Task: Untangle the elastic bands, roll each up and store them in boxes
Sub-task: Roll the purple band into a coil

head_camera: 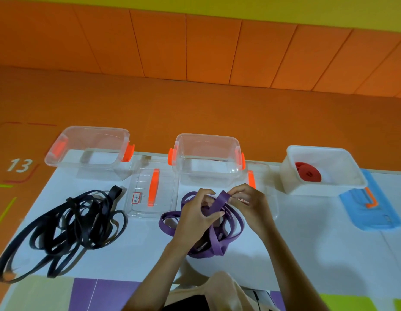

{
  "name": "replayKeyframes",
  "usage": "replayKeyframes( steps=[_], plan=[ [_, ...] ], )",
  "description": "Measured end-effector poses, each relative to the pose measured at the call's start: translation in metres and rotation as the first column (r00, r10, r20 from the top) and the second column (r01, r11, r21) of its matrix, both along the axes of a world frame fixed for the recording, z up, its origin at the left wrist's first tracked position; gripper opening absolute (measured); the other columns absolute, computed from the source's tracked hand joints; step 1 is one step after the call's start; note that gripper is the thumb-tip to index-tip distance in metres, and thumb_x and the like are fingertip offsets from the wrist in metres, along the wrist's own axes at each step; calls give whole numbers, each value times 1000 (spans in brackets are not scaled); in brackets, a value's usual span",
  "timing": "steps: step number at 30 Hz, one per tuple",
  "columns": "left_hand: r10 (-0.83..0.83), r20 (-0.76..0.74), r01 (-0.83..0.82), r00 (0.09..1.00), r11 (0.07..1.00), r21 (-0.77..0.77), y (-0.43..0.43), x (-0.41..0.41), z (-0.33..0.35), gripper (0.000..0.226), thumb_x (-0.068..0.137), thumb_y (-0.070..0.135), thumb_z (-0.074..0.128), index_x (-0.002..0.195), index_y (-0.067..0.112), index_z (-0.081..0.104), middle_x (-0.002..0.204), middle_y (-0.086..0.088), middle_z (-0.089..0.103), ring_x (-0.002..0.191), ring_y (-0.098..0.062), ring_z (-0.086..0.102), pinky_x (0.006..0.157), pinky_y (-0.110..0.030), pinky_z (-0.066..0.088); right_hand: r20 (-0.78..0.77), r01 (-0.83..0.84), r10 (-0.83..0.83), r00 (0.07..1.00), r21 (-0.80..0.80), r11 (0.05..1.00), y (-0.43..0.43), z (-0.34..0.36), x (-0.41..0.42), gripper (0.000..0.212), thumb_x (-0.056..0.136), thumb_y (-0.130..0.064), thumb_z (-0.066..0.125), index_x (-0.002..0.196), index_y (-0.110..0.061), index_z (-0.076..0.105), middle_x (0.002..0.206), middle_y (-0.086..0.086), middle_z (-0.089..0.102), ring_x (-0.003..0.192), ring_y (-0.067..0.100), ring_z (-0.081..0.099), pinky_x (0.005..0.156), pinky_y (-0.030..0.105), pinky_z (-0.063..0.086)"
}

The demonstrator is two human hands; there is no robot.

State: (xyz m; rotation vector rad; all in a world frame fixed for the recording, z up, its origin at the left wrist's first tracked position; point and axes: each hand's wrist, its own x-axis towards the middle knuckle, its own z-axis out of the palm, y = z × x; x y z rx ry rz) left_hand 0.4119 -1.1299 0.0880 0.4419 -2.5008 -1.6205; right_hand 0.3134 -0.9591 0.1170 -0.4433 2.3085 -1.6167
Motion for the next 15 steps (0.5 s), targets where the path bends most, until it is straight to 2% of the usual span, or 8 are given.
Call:
replayKeyframes(
  steps=[2,4,6,8,10,12,15],
  plan=[
    [32,-2,-32,999,998,-53,0,-3,-3,55,83,32,90,126,47,58,95,26,73,96,4,69,86,-10,54,-9,-57,57,998,28,998,-2,-2,3,31,92,3,69,96,-27,75,98,-18,76,98,5,73,76,15,57],
    [88,-18,-89,996,989,-116,-2,-5,-4,50,85,30,88,129,37,65,97,24,73,92,5,68,85,-6,51,-28,-55,56,998,53,997,-2,-2,5,42,93,11,58,102,-27,74,103,-21,74,102,7,72,77,15,58],
    [127,-24,-129,992,978,-161,-3,-6,-2,43,87,26,86,125,32,68,101,19,70,89,5,65,81,-2,47,0,5,-5,1000,25,1000,-2,0,5,38,94,5,53,105,-25,73,94,-11,74,86,15,74,69,22,60],
    [130,-11,-131,991,978,-161,-2,-6,-1,38,89,23,84,117,37,63,102,17,69,89,2,64,77,-3,46,37,-7,7,999,-7,1000,-3,6,6,27,95,-18,51,108,-29,72,75,2,72,63,21,70,57,29,58],
    [117,2,-116,993,980,-159,1,-5,0,40,91,20,82,108,42,54,98,18,66,90,4,62,76,-4,46,68,-91,91,994,-2,996,-7,12,7,25,94,-39,54,110,-30,72,66,6,71,53,25,69,52,28,55],
    [117,5,-114,993,978,-176,4,-5,-1,43,92,16,80,102,42,48,94,20,62,90,4,61,75,-6,46,84,-141,139,987,10,990,-15,15,11,27,94,-49,61,106,-29,74,65,6,72,55,25,71,54,27,58],
    [143,-25,-146,989,972,-185,3,-4,-1,50,93,9,78,92,43,42,89,20,59,90,-3,58,71,-17,48,96,-111,111,989,-10,994,-22,15,14,6,96,-36,72,96,-37,77,69,5,72,63,22,75,62,33,65]
  ],
)
